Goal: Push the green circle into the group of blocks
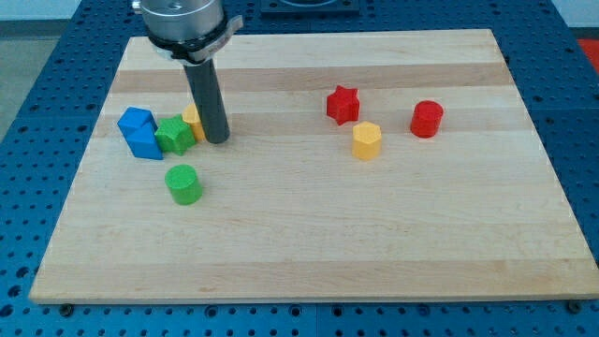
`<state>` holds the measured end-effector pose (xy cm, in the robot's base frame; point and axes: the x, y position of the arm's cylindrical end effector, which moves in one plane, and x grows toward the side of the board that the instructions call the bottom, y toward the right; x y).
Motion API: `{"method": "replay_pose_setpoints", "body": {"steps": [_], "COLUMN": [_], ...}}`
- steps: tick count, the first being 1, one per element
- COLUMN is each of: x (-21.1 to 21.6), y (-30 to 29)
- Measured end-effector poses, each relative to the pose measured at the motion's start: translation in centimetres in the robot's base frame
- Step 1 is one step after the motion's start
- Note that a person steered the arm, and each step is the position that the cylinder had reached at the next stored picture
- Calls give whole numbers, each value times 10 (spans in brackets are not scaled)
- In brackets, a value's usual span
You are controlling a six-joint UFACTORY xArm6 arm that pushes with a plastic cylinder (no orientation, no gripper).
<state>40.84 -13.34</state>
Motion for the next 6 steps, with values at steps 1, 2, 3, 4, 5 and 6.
{"method": "replay_pose_setpoints", "body": {"steps": [1,2,3,4,5,6], "x": [0,41,95,122,138,130], "y": [12,52,56,43,14,8]}}
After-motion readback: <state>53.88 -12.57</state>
